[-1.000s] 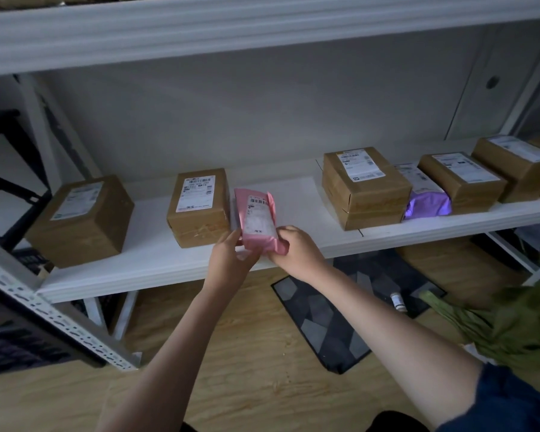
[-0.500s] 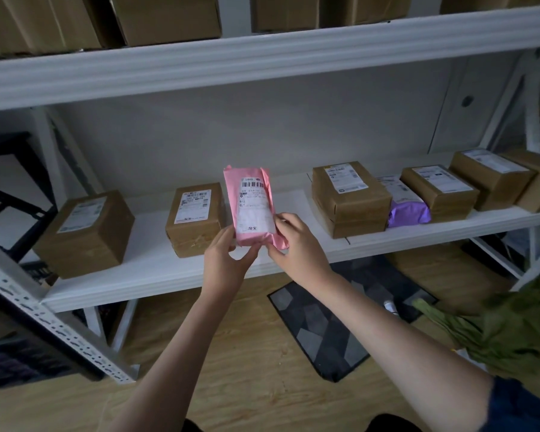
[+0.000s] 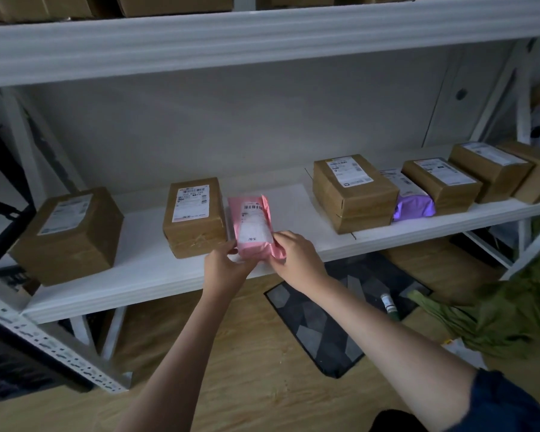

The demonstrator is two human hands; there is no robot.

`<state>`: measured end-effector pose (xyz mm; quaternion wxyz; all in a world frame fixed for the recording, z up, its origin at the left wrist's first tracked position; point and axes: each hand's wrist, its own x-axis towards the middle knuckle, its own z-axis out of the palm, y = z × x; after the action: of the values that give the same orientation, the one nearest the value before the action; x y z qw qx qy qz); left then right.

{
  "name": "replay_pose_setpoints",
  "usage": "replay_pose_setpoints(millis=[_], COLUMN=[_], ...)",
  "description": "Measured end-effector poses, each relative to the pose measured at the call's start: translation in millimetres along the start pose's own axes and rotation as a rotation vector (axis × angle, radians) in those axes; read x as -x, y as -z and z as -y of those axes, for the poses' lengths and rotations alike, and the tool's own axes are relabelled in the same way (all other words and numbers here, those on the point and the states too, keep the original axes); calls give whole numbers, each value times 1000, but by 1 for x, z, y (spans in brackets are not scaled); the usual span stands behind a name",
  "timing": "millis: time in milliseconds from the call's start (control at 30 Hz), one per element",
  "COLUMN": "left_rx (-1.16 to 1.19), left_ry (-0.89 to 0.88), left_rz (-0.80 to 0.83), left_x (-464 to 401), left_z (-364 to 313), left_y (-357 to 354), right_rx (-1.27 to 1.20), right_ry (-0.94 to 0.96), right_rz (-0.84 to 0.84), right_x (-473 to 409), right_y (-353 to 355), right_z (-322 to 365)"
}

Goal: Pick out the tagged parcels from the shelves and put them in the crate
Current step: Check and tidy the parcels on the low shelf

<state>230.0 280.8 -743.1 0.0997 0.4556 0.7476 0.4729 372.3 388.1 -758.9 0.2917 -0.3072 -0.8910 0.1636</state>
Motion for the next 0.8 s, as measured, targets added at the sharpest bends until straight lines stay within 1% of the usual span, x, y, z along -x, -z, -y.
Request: replay_pose_setpoints(millis=[133,233,300,400,467,533,633,800], left_rx=[-61,-151,-213,-261,-269,-278,-352,-420], left_ry=[-60,-8,18,2,-8,-17,-16,-21], left_rz=[30,48,18,-61,-74,-76,-69,-83], left_x=[-17,-31,-35,-36,-35,-30,-21,-3], left_z=[11,22,32,39,42,43,39,11], left_y=[11,17,17,21,25,28,29,16], right_rx=[85,94,91,84,83,81,60,11], right_ry=[-54,-66,-47,-13,9,14,-2,-52], right_rz=[57,61,60,17,6,22,44,61], right_x=[-13,-28,-35,-36,-34,-30,-22,1], right_y=[-15,-21,-25,-30,-31,-23,-1,50], right_z=[9,14,10,-1,-7,-12,-22,-54])
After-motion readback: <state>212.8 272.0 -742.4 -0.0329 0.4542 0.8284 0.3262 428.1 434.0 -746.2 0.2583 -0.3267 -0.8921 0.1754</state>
